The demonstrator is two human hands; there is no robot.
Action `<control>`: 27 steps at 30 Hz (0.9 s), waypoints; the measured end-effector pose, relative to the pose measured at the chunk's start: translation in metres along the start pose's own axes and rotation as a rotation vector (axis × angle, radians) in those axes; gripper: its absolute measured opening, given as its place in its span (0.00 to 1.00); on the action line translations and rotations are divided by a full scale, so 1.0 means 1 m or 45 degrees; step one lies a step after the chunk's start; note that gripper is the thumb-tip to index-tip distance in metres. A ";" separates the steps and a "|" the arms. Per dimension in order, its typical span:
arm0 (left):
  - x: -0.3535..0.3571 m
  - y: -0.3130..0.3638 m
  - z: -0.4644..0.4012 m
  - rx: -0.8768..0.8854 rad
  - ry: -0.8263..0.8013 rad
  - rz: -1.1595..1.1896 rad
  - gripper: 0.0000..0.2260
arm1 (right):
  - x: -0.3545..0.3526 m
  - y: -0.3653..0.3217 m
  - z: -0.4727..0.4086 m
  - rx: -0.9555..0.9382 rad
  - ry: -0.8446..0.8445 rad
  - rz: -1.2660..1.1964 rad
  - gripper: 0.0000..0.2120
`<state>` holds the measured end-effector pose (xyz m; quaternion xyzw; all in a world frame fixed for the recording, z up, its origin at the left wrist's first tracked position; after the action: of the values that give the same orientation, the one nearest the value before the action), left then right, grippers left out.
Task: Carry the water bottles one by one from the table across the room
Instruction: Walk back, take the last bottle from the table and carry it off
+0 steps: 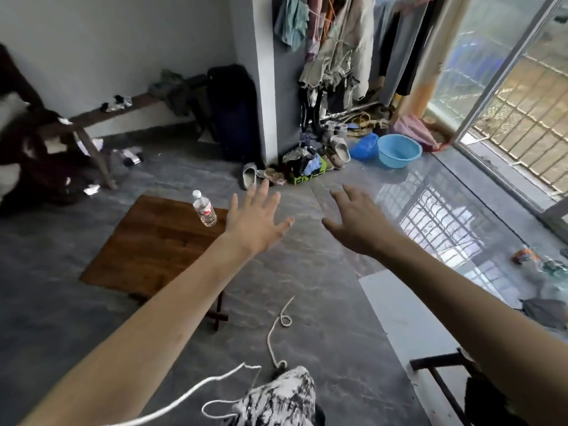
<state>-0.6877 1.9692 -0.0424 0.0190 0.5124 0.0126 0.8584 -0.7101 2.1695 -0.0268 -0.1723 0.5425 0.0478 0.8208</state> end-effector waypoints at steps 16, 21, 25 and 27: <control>-0.070 -0.070 -0.157 -0.296 0.031 0.221 0.33 | -0.079 -0.031 -0.215 -0.357 -0.093 0.204 0.33; -0.110 -0.102 -0.201 -0.364 0.085 0.273 0.32 | -0.109 -0.060 -0.281 -0.455 -0.069 0.233 0.31; -0.114 -0.130 -0.212 -0.425 0.049 0.286 0.33 | -0.109 -0.077 -0.314 -0.497 -0.159 0.233 0.28; -0.109 -0.151 -0.214 -0.494 0.041 0.309 0.33 | -0.108 -0.089 -0.334 -0.548 -0.195 0.275 0.28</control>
<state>-0.9274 1.8177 -0.0544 -0.0851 0.5079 0.2143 0.8300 -1.0224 1.9861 -0.0263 -0.2799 0.4715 0.2623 0.7940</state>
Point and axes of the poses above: each hand's wrist, its own z-axis away from the middle knuckle, its own x-axis out of the palm, y = z × x, the point moved 2 cm from there along -z, towards the middle knuckle, and after that the axes turned 12 degrees about -y, right-handed, at the moved point
